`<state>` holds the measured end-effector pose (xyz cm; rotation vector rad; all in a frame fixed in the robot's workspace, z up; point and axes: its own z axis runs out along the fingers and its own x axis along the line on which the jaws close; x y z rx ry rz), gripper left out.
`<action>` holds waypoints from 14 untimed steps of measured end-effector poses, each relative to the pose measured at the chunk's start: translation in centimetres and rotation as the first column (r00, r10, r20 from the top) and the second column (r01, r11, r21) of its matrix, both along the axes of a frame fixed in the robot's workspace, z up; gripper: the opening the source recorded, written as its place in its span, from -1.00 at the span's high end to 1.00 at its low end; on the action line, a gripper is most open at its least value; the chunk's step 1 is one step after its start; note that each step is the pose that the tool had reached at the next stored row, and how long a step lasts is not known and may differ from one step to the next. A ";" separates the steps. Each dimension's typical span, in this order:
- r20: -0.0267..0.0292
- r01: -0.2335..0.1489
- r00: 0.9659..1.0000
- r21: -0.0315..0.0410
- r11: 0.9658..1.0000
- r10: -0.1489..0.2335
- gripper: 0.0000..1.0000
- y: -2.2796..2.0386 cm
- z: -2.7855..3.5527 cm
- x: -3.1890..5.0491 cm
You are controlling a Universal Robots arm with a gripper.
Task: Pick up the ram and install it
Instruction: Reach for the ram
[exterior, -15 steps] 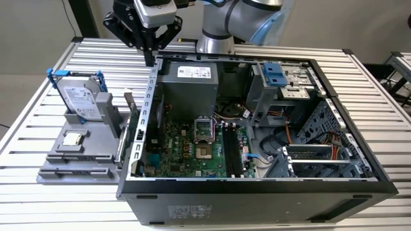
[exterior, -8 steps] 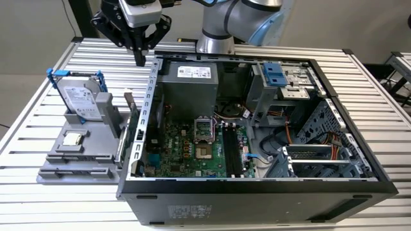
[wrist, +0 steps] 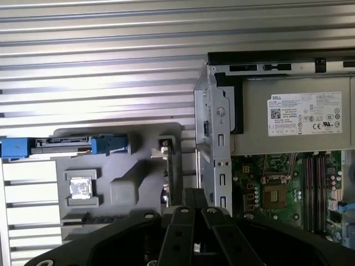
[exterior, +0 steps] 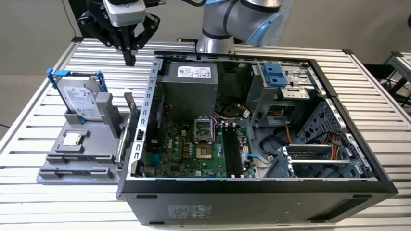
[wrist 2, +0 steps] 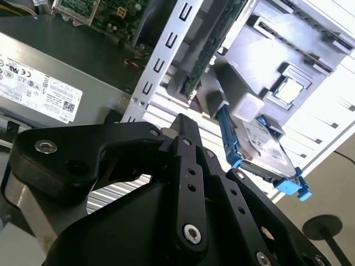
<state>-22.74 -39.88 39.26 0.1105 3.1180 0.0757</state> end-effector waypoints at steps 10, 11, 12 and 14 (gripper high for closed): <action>0.000 0.000 1.000 0.000 1.000 0.000 1.00 0.00 0.00 -2.42; 0.000 0.000 1.000 0.000 1.000 0.000 1.00 0.00 0.00 -2.65; 0.000 0.000 1.000 0.000 1.000 0.000 1.00 0.00 0.00 -2.88; 0.000 0.000 1.000 0.000 1.000 0.000 1.00 0.00 0.00 -3.32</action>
